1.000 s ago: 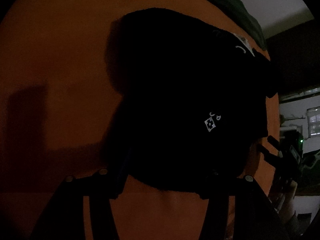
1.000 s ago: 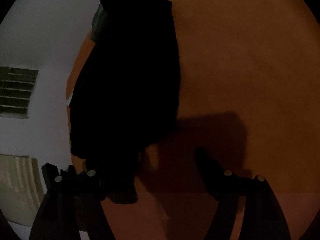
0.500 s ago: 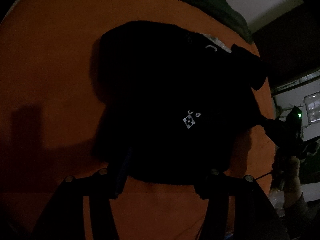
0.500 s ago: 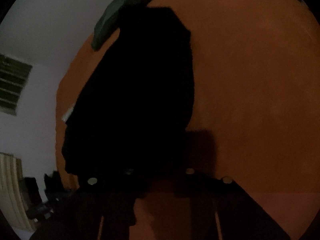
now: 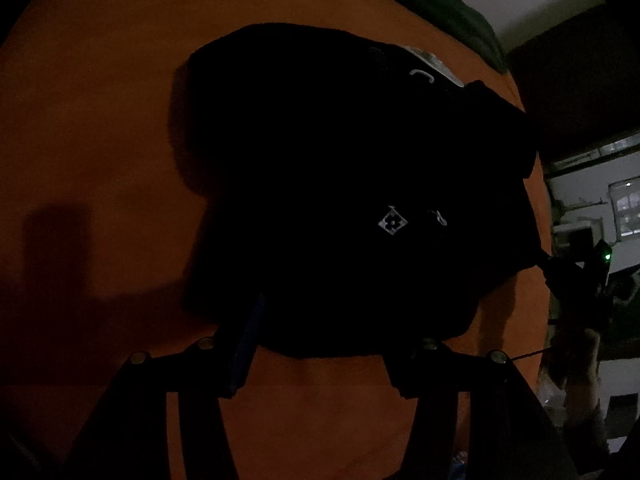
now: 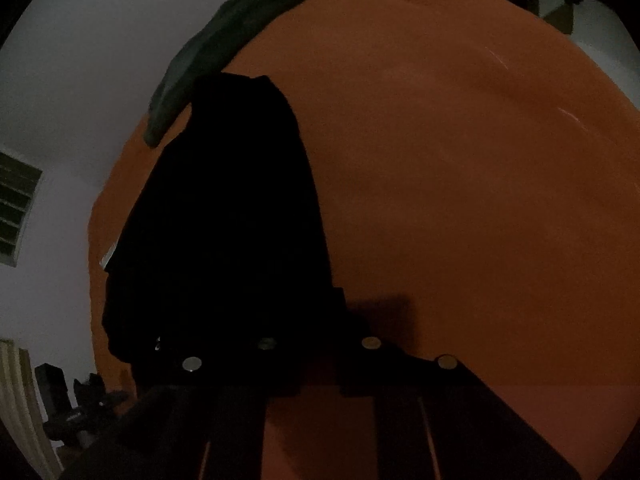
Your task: Fold clothes
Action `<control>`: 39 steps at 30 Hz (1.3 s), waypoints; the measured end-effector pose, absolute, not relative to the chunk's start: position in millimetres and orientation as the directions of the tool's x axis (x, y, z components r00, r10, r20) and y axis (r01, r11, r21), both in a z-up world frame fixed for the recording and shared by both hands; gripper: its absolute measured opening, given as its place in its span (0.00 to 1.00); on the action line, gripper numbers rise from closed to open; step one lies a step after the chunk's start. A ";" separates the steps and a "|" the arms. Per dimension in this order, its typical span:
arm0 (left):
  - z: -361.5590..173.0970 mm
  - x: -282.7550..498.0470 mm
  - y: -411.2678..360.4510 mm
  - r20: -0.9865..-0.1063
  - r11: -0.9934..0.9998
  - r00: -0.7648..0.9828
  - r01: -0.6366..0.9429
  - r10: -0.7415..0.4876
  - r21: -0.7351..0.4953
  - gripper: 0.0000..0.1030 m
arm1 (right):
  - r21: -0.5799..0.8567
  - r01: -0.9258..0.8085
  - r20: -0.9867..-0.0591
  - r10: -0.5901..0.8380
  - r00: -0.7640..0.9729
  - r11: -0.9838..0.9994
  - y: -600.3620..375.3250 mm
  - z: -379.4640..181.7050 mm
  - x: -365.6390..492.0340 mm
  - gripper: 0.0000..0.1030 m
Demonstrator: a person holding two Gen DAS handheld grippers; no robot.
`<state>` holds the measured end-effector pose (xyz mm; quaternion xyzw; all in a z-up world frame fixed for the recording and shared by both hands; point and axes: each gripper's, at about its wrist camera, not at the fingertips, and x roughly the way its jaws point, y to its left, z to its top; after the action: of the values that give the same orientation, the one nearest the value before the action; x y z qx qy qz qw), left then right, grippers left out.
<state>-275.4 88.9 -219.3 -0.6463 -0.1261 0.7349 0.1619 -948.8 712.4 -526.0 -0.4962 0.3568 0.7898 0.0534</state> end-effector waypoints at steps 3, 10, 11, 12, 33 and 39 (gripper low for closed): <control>-219.6 -277.1 93.4 -0.905 -0.911 -0.106 -0.083 0.412 -0.405 0.54 | 0.516 -0.423 -0.811 -0.266 -0.522 -0.744 705.6 -518.4 -939.4 0.09; -225.4 -280.3 92.4 -0.905 -0.908 -0.083 -0.097 0.416 -0.408 0.55 | 0.496 -0.465 -0.850 -0.299 -0.434 -0.733 721.6 -537.7 -921.9 0.15; -224.7 -278.5 93.2 -0.905 -0.905 -0.075 -0.109 0.420 -0.411 0.55 | 0.488 -0.470 -0.855 -0.297 -0.424 -0.735 725.0 -538.4 -920.7 0.16; -224.0 -276.6 94.1 -0.904 -0.903 -0.067 -0.121 0.423 -0.413 0.55 | 0.494 -0.468 -0.851 -0.297 -0.433 -0.733 729.3 -536.6 -919.9 0.18; -192.7 -264.4 83.9 -0.892 -0.877 -0.085 -0.245 0.444 -0.414 0.57 | 0.410 -0.274 -0.849 -0.254 -0.463 -0.870 717.5 -521.4 -950.7 0.05; -137.0 -281.3 119.4 -0.829 -0.774 -0.135 -0.464 0.542 -0.431 0.58 | 0.340 0.172 -0.778 -0.379 -0.501 -0.925 636.9 -442.4 -954.6 0.05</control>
<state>-281.3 119.4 -137.0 -0.5664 -0.0345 0.7525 0.3343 -954.6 636.9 -442.4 -0.4729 0.1093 0.8594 -0.1605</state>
